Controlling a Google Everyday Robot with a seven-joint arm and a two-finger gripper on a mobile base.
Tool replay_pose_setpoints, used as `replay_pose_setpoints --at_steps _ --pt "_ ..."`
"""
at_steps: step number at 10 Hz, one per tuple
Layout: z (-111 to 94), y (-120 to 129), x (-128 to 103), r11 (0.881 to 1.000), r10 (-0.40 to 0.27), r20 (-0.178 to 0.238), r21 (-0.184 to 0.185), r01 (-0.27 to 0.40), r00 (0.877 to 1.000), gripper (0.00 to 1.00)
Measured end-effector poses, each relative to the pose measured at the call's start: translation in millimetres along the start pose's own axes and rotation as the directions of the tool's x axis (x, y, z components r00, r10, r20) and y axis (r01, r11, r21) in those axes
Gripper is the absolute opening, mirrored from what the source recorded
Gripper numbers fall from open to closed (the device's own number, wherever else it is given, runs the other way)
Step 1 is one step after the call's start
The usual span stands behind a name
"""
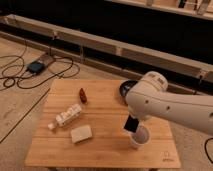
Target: Place the eraser in the ceramic cup
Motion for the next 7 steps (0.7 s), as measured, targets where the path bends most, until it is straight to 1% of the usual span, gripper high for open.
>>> replay_pose_setpoints --at_steps 1,2,3,4,6,7 --pt "2.6 -3.2 2.8 1.0 0.011 -0.016 -0.015 -0.011 1.0 0.0" --pt "6.6 -1.4 6.4 0.999 0.01 -0.044 -0.05 -0.013 0.999 0.0" --pt "8.8 4.1 7.8 0.997 -0.002 -0.062 -0.077 -0.003 0.998 0.0" --pt "9.6 4.5 5.4 0.995 -0.009 -0.07 -0.096 0.003 0.997 0.0" --pt "8.3 -4.0 -3.0 0.994 -0.012 -0.069 -0.108 0.005 0.998 0.0" --pt "7.5 -10.1 -6.3 0.994 -0.01 -0.066 -0.106 0.003 0.998 0.0"
